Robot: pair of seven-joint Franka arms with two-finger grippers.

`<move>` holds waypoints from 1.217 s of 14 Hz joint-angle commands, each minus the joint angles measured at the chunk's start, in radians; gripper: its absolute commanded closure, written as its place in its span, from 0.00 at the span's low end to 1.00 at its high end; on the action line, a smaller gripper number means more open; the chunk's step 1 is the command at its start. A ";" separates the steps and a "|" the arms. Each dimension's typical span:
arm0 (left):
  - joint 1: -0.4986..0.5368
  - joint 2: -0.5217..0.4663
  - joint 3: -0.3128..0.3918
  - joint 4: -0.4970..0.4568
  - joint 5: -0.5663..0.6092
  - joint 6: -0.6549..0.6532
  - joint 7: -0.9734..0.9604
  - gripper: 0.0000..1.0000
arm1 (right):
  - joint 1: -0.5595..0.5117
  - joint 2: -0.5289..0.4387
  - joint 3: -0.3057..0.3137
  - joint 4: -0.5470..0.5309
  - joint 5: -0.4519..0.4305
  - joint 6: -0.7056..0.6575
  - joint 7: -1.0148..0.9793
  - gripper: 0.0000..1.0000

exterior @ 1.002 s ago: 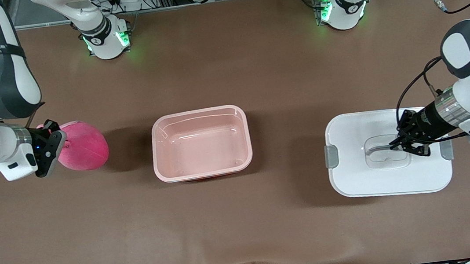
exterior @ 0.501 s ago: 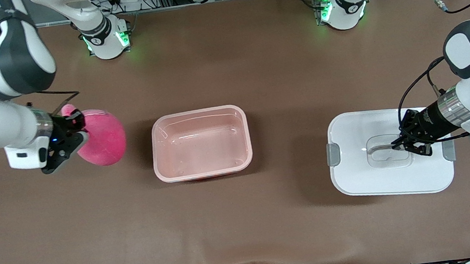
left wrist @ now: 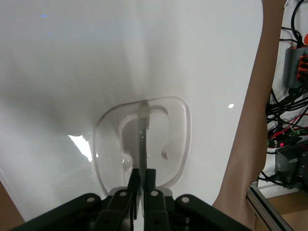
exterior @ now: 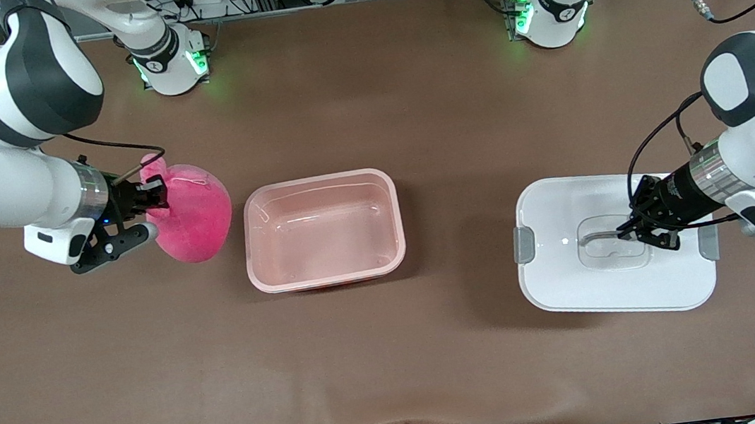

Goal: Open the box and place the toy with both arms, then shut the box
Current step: 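Carry the pink toy over the open pink box with the right gripper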

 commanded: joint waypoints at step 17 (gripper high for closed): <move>-0.001 -0.007 -0.006 -0.007 0.008 -0.028 -0.007 1.00 | 0.112 0.251 0.161 0.236 0.005 0.109 0.489 1.00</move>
